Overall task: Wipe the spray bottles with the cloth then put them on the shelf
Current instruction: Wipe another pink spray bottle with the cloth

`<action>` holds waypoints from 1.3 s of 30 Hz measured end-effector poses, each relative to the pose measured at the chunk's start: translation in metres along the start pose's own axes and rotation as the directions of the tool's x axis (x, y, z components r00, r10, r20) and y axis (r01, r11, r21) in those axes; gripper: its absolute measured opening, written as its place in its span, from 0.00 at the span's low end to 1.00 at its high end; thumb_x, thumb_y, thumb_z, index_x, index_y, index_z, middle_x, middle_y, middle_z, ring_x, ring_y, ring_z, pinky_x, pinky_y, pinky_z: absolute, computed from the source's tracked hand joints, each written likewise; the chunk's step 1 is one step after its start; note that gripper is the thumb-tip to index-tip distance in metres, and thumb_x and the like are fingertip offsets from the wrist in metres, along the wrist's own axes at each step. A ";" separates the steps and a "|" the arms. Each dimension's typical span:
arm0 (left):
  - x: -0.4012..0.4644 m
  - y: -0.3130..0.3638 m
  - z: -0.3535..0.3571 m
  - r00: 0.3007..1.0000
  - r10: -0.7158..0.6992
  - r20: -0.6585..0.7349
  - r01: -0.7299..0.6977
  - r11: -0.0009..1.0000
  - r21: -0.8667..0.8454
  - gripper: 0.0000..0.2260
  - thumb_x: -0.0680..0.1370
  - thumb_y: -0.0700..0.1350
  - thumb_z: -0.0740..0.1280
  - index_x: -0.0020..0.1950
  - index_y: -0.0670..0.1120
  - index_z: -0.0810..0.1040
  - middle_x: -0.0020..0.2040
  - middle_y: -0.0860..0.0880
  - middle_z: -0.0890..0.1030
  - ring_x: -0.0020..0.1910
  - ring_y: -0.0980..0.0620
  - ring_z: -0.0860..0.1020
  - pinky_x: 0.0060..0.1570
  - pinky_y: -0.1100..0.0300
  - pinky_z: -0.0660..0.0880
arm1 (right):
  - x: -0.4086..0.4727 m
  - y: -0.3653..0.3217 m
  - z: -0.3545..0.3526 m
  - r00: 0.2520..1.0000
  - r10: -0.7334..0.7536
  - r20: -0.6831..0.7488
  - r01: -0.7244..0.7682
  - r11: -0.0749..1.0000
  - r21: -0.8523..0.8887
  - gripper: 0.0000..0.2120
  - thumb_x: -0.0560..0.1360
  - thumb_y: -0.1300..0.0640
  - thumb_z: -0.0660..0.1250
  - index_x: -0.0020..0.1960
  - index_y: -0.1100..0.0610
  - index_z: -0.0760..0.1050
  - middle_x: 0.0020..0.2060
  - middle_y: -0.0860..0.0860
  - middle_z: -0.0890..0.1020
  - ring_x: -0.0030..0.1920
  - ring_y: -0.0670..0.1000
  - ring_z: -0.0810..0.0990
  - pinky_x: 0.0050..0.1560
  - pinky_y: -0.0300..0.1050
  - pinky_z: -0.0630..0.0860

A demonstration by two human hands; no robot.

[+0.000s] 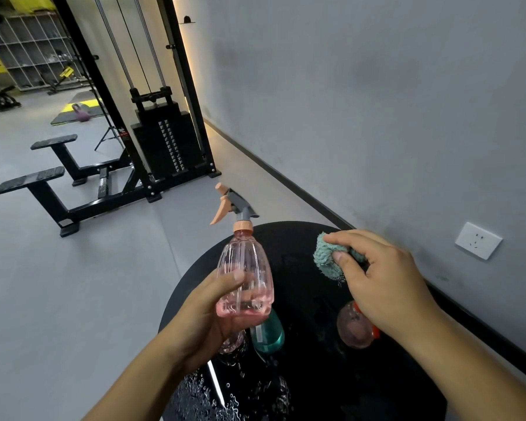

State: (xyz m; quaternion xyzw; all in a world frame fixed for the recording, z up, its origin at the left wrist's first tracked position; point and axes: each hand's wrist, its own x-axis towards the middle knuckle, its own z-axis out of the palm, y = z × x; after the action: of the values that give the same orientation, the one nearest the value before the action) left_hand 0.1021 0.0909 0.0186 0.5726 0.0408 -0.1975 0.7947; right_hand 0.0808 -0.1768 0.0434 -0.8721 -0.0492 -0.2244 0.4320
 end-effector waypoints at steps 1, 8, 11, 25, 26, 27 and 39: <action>0.000 0.000 0.001 1.000 0.013 -0.004 -0.013 1.000 0.005 0.28 0.67 0.53 0.79 0.64 0.43 0.84 0.63 0.34 0.84 0.60 0.34 0.85 0.57 0.40 0.85 | 0.000 0.000 0.000 1.000 0.001 -0.002 -0.001 1.000 0.002 0.14 0.79 0.64 0.70 0.59 0.48 0.85 0.55 0.36 0.83 0.58 0.31 0.77 0.56 0.20 0.68; 0.002 0.001 0.006 0.998 0.058 -0.016 -0.057 0.998 0.027 0.19 0.72 0.54 0.73 0.61 0.49 0.87 0.62 0.36 0.85 0.56 0.37 0.85 0.57 0.37 0.84 | 0.001 -0.002 -0.004 1.000 0.020 -0.012 -0.020 1.000 0.016 0.14 0.80 0.63 0.70 0.59 0.47 0.85 0.56 0.36 0.83 0.51 0.31 0.79 0.51 0.21 0.71; 0.001 -0.001 0.006 0.998 0.059 -0.020 -0.058 0.997 0.047 0.25 0.74 0.56 0.71 0.70 0.50 0.81 0.65 0.37 0.84 0.58 0.37 0.85 0.54 0.42 0.83 | 0.001 -0.004 -0.005 0.999 0.022 -0.024 -0.022 0.999 0.030 0.14 0.80 0.63 0.70 0.59 0.46 0.84 0.55 0.36 0.83 0.51 0.31 0.79 0.52 0.20 0.70; -0.006 -0.012 0.014 0.984 -0.014 0.176 -0.035 0.961 0.275 0.32 0.67 0.49 0.81 0.71 0.55 0.80 0.62 0.42 0.85 0.55 0.39 0.86 0.50 0.48 0.83 | 0.001 -0.013 -0.008 0.996 -0.025 -0.091 0.033 0.996 0.086 0.14 0.79 0.63 0.72 0.60 0.48 0.84 0.55 0.37 0.82 0.58 0.36 0.80 0.56 0.24 0.73; -0.007 -0.011 0.015 0.982 -0.002 0.187 -0.059 0.945 0.321 0.31 0.68 0.48 0.81 0.71 0.58 0.81 0.62 0.43 0.86 0.57 0.39 0.86 0.53 0.48 0.83 | 0.002 -0.012 -0.008 0.992 -0.036 -0.117 0.044 0.997 0.070 0.13 0.78 0.63 0.72 0.60 0.49 0.83 0.55 0.37 0.82 0.58 0.36 0.79 0.56 0.24 0.73; -0.008 -0.011 0.016 0.981 0.012 0.194 -0.082 0.930 0.357 0.30 0.69 0.47 0.81 0.70 0.60 0.81 0.63 0.44 0.86 0.58 0.39 0.86 0.55 0.47 0.83 | 0.002 -0.012 -0.008 0.990 -0.046 -0.134 0.053 0.997 0.051 0.13 0.78 0.63 0.72 0.61 0.50 0.83 0.55 0.38 0.81 0.58 0.37 0.79 0.55 0.23 0.72; -0.011 -0.008 0.013 0.983 0.084 0.165 -0.156 0.853 0.498 0.32 0.65 0.52 0.83 0.70 0.58 0.82 0.61 0.48 0.88 0.58 0.45 0.87 0.60 0.52 0.84 | 0.001 0.001 -0.001 0.995 -0.021 0.095 0.036 0.987 -0.154 0.14 0.78 0.62 0.71 0.61 0.49 0.83 0.56 0.38 0.80 0.53 0.35 0.78 0.53 0.19 0.67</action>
State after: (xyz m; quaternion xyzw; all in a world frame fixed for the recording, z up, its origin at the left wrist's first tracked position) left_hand 0.0867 0.0798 0.0188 0.7484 -0.1033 -0.1898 0.6270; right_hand 0.0815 -0.1786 0.0438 -0.9119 -0.0639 -0.1929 0.3566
